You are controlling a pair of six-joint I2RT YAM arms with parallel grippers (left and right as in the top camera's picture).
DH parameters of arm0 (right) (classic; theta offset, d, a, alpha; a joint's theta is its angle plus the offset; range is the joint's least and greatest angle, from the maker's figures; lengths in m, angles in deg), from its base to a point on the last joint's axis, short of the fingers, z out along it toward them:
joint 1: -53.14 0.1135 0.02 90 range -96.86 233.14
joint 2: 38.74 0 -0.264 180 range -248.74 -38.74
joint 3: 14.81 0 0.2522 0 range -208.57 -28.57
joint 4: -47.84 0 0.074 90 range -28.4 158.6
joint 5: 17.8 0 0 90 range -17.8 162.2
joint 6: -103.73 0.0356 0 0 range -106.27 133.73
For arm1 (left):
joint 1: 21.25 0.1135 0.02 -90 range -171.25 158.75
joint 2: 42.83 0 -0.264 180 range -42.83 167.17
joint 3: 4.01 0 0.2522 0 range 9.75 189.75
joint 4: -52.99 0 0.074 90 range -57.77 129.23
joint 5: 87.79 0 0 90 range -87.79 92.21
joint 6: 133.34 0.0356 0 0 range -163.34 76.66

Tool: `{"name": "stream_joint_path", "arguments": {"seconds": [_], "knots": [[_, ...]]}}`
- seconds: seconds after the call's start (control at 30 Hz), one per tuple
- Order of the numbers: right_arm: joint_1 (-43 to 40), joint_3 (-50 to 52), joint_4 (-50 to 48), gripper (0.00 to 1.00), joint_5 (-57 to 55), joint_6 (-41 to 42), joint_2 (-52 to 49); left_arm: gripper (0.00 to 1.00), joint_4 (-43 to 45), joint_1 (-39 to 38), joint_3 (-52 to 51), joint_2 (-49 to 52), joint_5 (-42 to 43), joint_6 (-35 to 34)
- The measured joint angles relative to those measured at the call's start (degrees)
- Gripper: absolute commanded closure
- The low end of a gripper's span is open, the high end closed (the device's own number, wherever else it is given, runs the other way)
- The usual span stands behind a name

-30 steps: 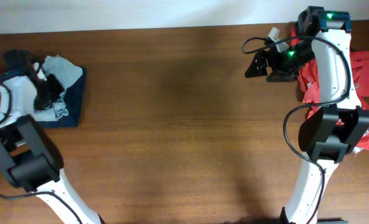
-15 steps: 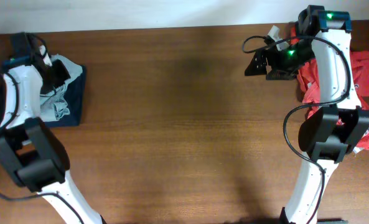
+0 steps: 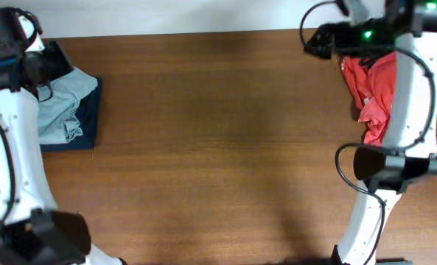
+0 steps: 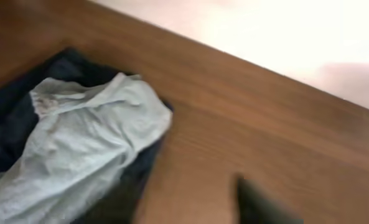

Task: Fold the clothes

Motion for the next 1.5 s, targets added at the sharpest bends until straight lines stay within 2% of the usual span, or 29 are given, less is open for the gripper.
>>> {"name": "stream_joint_path", "arguments": {"seconds": [0.03,0.13,0.47,0.73,1.5], "knots": [[0.1,-2.6,0.0,0.01,-1.6,0.9,1.5,0.18,-0.9,-0.8,0.0,-1.5,0.0,-0.2],[0.3,-5.2,0.0,0.01,-4.7,2.0,4.9,0.01,-1.9,-1.9,0.0,-4.0,0.0,0.1],[5.3,-6.9,0.0,0.01,-19.5,3.2,23.2,0.01,-9.3,-5.4,0.1,-8.9,0.1,-0.1],[5.8,-7.3,0.0,0.01,-23.9,3.2,32.2,0.01,-10.8,-5.4,0.1,-8.9,0.2,-0.1],[5.8,-7.3,0.0,0.01,-24.7,3.2,30.6,0.01,-10.8,-5.4,0.1,-8.9,0.2,-0.1]]}}
